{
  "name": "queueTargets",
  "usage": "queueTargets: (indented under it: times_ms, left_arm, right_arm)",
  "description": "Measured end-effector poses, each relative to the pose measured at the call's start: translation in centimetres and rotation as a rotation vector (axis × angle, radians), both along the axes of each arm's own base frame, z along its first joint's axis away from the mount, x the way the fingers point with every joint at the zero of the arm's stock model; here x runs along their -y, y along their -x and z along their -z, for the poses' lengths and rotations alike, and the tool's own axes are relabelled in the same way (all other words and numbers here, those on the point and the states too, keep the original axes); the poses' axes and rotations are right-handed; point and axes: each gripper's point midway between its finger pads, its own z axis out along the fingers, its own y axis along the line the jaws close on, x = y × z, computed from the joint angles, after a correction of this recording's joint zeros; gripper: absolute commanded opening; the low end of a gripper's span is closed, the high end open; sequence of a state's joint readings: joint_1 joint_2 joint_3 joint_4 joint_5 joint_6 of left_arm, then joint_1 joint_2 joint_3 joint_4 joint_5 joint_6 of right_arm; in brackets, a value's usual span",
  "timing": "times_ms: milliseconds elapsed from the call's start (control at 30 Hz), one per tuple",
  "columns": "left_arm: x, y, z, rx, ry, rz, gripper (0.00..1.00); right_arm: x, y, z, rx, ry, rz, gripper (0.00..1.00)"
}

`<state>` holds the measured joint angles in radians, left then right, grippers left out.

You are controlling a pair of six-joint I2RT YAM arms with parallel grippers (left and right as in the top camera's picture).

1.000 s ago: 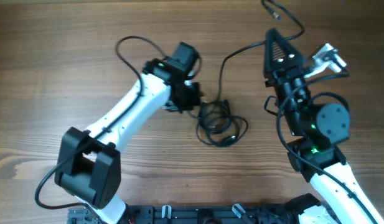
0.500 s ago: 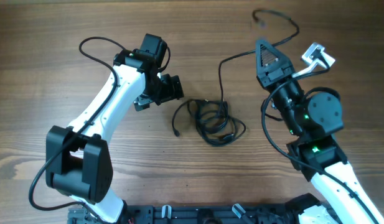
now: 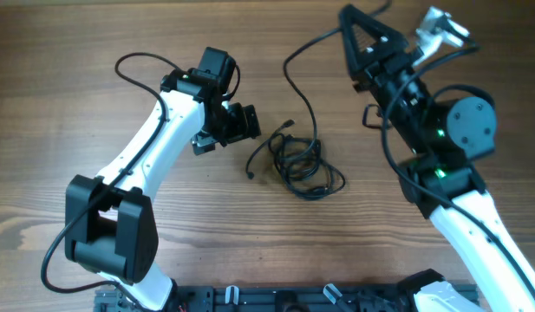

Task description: Untangle cables

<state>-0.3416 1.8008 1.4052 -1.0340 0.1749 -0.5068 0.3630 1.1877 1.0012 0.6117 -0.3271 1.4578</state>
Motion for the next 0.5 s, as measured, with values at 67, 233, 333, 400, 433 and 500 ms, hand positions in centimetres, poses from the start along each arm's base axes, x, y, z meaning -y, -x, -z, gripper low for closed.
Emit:
queueTargets:
  times_ms: [67, 233, 333, 400, 433, 500]
  left_arm:
    - [0.6, 0.0, -0.1, 0.007, 0.010, 0.012, 1.00]
    - [0.7, 0.0, -0.1, 0.010, 0.009, 0.015, 1.00]
    - [0.5, -0.1, 0.0, 0.013, -0.001, 0.013, 1.00]
    - [0.4, -0.2, 0.0, 0.016, -0.008, 0.012, 1.00]
    - [0.3, -0.1, 0.0, 0.015, -0.009, 0.012, 1.00]
    - [0.4, -0.2, 0.0, 0.017, -0.009, 0.012, 1.00]
  right_arm:
    - [-1.4, -0.3, 1.1, 0.003, 0.040, -0.063, 0.04]
    - [-2.5, -2.0, 10.1, -0.212, 0.352, -0.045, 0.04]
    - [-1.8, -2.2, 14.5, -0.286, 0.541, -0.005, 0.04]
    - [0.0, -2.4, 18.5, -0.411, 0.666, 0.068, 0.04]
    - [1.1, -2.4, 20.1, -0.462, 0.726, 0.114, 0.04]
    - [4.0, -2.8, 22.3, -0.521, 0.863, 0.253, 0.14]
